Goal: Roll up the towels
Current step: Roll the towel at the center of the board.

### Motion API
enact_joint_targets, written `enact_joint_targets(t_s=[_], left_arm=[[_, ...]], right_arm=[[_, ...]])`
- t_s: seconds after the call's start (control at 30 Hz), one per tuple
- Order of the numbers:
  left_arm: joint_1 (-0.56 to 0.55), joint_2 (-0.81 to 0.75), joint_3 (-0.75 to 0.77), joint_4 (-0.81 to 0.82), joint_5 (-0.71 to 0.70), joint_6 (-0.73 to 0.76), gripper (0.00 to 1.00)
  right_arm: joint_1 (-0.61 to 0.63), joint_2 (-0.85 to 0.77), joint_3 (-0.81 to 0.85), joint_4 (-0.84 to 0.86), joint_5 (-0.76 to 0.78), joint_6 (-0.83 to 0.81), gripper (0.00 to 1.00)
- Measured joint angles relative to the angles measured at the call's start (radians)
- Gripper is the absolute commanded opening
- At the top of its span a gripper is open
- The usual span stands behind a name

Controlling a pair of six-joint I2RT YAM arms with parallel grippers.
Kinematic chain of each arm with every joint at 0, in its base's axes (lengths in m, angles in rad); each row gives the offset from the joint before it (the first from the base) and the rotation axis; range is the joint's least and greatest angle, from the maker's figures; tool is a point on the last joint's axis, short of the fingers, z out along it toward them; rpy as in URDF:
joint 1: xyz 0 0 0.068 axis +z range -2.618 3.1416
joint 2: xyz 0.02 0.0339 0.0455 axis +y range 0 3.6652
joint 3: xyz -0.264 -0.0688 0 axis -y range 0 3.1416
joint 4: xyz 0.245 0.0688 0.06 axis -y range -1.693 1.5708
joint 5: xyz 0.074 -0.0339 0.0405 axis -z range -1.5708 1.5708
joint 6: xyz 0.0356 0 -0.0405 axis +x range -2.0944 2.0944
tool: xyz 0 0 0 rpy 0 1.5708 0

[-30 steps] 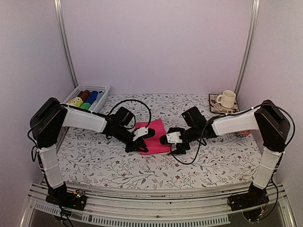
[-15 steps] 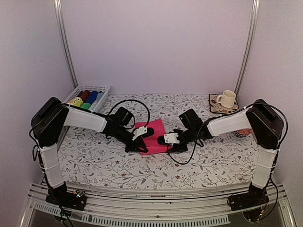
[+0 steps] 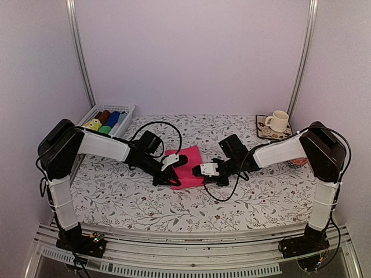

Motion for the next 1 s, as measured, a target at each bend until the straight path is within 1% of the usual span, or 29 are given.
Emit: enact_joint_targets(t_s=[0.03, 0.1, 0.2, 0.5, 0.73, 0.83, 0.93, 1.0], left_arm=[[0.0, 0.0, 0.0, 0.0, 0.001, 0.0, 0.02], [0.001, 0.0, 0.0, 0.001, 0.003, -0.003, 0.06], [0.001, 0.0, -0.001, 0.002, 0.005, -0.01, 0.07], [-0.002, 0.003, -0.001, 0.01, 0.02, -0.018, 0.09], [-0.065, 0.075, 0.009, 0.034, 0.044, -0.023, 0.1], [-0.081, 0.075, 0.013, 0.041, 0.041, -0.029, 0.14], [-0.082, 0.074, 0.013, 0.047, 0.035, -0.033, 0.2], [-0.081, 0.071, 0.008, 0.053, 0.032, -0.034, 0.3]], right_arm=[[0.0, 0.001, 0.0, -0.002, -0.001, 0.002, 0.09], [0.0, 0.001, 0.0, -0.008, -0.003, 0.004, 0.06], [0.0, 0.001, 0.0, -0.021, -0.004, 0.01, 0.04], [0.002, -0.018, 0.001, -0.099, -0.005, 0.078, 0.04], [0.003, -0.075, -0.005, -0.2, -0.004, 0.159, 0.04], [0.007, -0.093, -0.027, -0.227, -0.005, 0.198, 0.04], [0.01, -0.095, -0.039, -0.241, -0.008, 0.23, 0.04], [0.013, -0.095, -0.04, -0.249, -0.01, 0.256, 0.04]])
